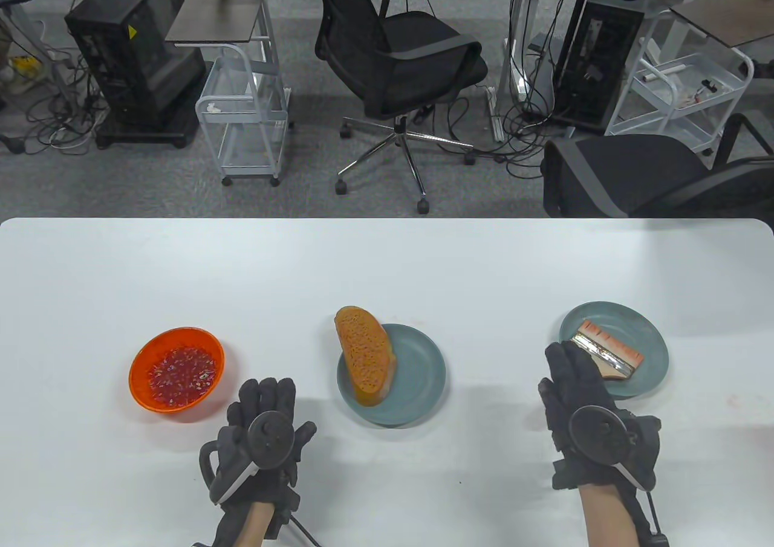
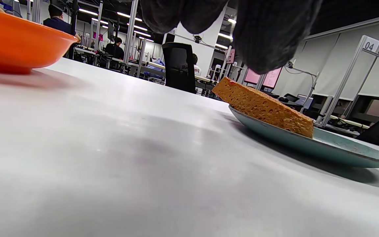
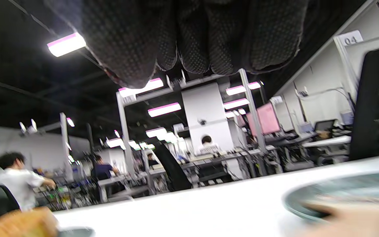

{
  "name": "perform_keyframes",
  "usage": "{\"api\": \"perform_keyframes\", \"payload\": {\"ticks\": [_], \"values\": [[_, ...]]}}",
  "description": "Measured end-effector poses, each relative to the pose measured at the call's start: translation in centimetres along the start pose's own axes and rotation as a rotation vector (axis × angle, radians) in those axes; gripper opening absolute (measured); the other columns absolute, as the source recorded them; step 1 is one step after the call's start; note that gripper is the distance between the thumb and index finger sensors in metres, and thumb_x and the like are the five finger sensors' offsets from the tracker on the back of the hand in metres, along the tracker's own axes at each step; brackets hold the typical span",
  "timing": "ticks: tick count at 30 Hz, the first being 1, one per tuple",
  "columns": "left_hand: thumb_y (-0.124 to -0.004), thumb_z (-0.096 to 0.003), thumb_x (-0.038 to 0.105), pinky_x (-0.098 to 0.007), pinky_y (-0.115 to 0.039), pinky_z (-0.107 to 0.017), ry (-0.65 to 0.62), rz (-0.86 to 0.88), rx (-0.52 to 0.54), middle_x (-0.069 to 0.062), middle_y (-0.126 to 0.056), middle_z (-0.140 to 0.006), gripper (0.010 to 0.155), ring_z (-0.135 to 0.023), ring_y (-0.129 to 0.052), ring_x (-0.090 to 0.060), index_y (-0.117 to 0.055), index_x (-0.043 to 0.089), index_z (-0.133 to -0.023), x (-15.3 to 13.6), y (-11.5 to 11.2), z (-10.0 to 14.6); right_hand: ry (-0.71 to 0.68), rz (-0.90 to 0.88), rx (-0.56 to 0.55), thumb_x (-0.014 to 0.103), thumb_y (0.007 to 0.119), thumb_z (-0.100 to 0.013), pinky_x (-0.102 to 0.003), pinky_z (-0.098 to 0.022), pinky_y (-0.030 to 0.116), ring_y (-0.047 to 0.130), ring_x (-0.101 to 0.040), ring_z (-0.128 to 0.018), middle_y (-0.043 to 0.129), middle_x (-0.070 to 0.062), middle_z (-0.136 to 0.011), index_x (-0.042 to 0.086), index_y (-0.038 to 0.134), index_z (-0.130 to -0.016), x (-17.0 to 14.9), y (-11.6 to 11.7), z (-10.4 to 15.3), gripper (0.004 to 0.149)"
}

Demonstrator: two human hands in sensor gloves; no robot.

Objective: Dip brush into ketchup and spread onto bread slice

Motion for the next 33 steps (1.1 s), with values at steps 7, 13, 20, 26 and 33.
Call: {"api": "perform_keyframes", "payload": {"ticks": [7, 13, 20, 26, 33], "values": [[-0.078, -0.0577, 0.049, -0.062, -0.029, -0.070, -0.008, -0.008, 0.041, -0.019, -0.043, -0.118, 0.075, -0.108, -0.029, -0.048, -0.046, 0.012, -0.115, 0.1, 0.3, 0.1, -0.125, 0.028, -0.010, 0.039, 0.086, -0.054, -0.057, -0.066, 0.065, 0.066, -0.047, -0.099, 0.057, -0.022, -0.109, 0.014, 0.060, -0.108, 6.6, 1.7, 0.5, 0.065], [-0.078, -0.0569, 0.052, -0.061, -0.027, -0.071, -0.022, -0.036, 0.034, -0.017, -0.042, -0.119, 0.078, -0.109, -0.028, -0.046, -0.044, 0.014, -0.115, 0.3, 0.2, 0.1, -0.159, 0.141, 0.100, 0.054, 0.079, -0.054, -0.059, -0.068, 0.054, 0.050, -0.050, -0.103, 0.046, -0.024, -0.112, 0.009, 0.052, -0.111, 7.4, 5.2, 1.7, 0.077], [-0.077, -0.0567, 0.054, -0.061, -0.025, -0.070, -0.024, -0.056, 0.017, -0.017, -0.042, -0.119, 0.079, -0.109, -0.028, -0.046, -0.044, 0.013, -0.116, 0.5, 0.0, 0.2, -0.154, 0.178, 0.277, 0.058, 0.069, -0.056, -0.061, -0.069, 0.048, 0.041, -0.051, -0.103, 0.038, -0.026, -0.113, 0.007, 0.046, -0.113, 6.3, 8.1, 2.8, 0.080], [-0.077, -0.0566, 0.054, -0.059, -0.026, -0.070, -0.036, -0.057, 0.012, -0.018, -0.043, -0.118, 0.079, -0.108, -0.029, -0.046, -0.045, 0.012, -0.115, 0.6, -0.2, 0.2, -0.097, 0.156, 0.332, 0.058, 0.065, -0.058, -0.061, -0.069, 0.044, 0.035, -0.053, -0.103, 0.031, -0.028, -0.112, 0.005, 0.041, -0.113, 5.9, 9.0, 3.0, 0.081], [-0.077, -0.0568, 0.054, -0.059, -0.027, -0.071, -0.009, -0.046, 0.000, -0.017, -0.046, -0.118, 0.077, -0.109, -0.031, -0.046, -0.047, 0.013, -0.115, 0.0, -0.2, 0.2, -0.079, 0.126, 0.335, 0.057, 0.065, -0.059, -0.062, -0.069, 0.044, 0.034, -0.053, -0.103, 0.030, -0.028, -0.112, 0.004, 0.041, -0.113, 5.9, 9.1, 2.8, 0.080]]}}
Point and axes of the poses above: the tracker on the back of each hand, its own x axis roughly to the thumb side, its own z axis roughly from the fingertips to the wrist, y = z × x, the point moved 5 cm from there along -z, roughly from the wrist to the fingertips
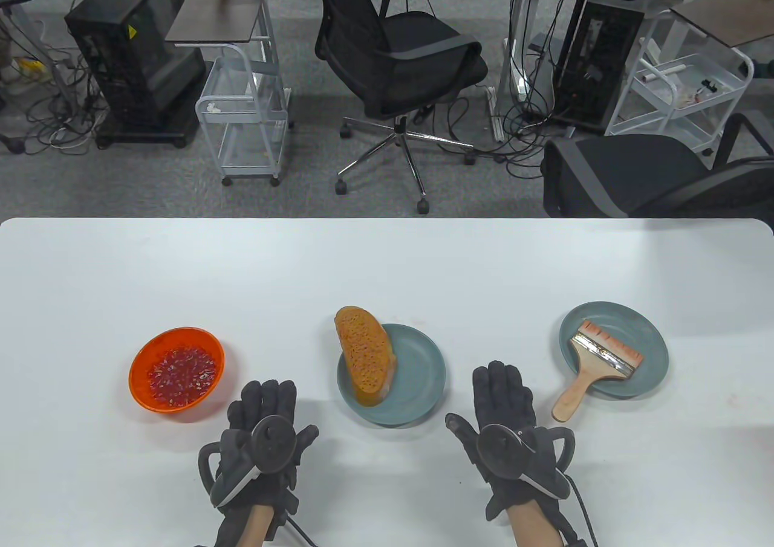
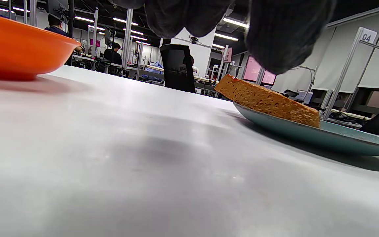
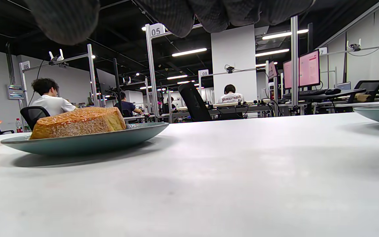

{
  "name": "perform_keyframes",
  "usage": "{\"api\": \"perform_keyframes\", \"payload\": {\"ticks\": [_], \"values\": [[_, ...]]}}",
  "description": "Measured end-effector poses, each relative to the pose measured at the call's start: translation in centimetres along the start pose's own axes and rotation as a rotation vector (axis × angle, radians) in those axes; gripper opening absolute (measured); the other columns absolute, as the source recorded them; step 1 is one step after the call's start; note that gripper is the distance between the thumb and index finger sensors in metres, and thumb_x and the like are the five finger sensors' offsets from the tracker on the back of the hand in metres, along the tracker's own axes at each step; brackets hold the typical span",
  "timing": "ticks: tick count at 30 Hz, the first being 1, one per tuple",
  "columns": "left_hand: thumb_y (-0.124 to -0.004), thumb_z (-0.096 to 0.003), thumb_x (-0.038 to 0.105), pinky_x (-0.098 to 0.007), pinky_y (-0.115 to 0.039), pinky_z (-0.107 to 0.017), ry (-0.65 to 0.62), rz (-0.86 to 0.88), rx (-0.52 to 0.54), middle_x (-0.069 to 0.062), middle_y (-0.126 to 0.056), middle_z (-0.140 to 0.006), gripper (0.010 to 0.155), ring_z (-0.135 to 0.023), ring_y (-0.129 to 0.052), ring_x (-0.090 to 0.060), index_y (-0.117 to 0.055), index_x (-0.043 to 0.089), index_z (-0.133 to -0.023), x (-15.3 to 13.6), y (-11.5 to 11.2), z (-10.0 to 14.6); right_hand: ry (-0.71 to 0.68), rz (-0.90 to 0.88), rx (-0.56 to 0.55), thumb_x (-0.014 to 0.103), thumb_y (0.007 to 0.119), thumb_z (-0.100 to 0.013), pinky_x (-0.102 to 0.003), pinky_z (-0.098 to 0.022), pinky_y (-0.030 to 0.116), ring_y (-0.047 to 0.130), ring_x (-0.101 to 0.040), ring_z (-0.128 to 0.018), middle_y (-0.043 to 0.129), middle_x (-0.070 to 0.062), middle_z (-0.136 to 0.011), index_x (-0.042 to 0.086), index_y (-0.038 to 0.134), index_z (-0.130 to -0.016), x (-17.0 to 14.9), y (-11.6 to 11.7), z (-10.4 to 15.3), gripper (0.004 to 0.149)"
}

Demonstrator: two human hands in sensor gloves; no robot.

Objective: Dip brush into ketchup and spread onto bread slice

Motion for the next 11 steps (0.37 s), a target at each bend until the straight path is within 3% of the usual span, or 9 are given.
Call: {"api": "perform_keyframes", "payload": {"ticks": [11], "values": [[-0.076, -0.0577, 0.052, -0.059, -0.027, -0.071, -0.015, -0.023, -0.005, -0.017, -0.047, -0.118, 0.075, -0.109, -0.032, -0.045, -0.048, 0.013, -0.115, 0.49, -0.34, -0.21, 0.023, -0.027, 0.006, 0.054, 0.065, -0.060, -0.062, -0.069, 0.043, 0.033, -0.053, -0.103, 0.030, -0.028, -0.112, 0.004, 0.041, -0.113, -0.37, 0.05, -0.02, 0.077]]}}
Point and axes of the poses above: the tracker on the back of each hand, its own x axis roughly to the thumb side, its own z axis roughly from the fingertips to the wrist, y = z × x, the point moved 5 cm from there along -z, roughly from the wrist to the fingertips
